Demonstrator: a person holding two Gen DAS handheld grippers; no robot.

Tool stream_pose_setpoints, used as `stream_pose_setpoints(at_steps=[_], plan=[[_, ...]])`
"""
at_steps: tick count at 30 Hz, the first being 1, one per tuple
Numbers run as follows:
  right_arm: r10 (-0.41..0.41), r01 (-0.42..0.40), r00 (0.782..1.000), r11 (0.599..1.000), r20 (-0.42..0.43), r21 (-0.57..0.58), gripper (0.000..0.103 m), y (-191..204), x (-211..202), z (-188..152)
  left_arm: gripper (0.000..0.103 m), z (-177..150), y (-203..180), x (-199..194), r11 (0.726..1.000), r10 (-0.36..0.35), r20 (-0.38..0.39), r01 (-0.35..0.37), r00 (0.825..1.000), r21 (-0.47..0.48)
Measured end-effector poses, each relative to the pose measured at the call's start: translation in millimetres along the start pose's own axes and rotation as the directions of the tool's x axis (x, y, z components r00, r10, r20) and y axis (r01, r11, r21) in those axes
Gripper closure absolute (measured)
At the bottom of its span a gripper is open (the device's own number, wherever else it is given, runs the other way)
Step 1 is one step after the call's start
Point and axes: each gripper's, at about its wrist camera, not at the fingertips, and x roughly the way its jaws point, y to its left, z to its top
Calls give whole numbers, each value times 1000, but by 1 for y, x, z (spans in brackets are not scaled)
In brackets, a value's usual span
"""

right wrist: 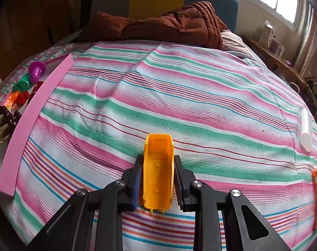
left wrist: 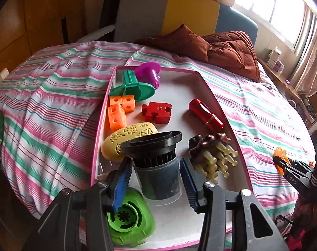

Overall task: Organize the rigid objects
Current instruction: 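Carry the black-and-clear cup into the tray and open the left gripper, then carry the orange scoop into the tray and open the right gripper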

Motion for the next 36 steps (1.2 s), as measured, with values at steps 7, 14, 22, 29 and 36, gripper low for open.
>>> stream_pose_setpoints(at_steps=[7, 14, 22, 29, 36], plan=[[-5, 5, 1000, 1000, 3, -1, 76, 0, -1, 0, 54, 1, 1, -14, 1000, 23, 36, -23, 999, 7], [-14, 14, 1000, 1000, 10, -1, 76, 2, -1, -1, 50, 1, 5, -27, 999, 33, 62, -33, 998, 5], [-27, 27, 1000, 1000, 16, 8, 76, 2, -1, -2, 49, -2, 11, -36, 999, 35, 74, -34, 997, -6], [-46, 46, 999, 999, 14, 16, 76, 5, -2, -3, 49, -6, 15, -42, 999, 34, 82, -34, 996, -7], [-84, 84, 996, 996, 1, 11, 76, 11, -7, -6, 49, -10, 23, -48, 999, 33, 87, -31, 996, -22]])
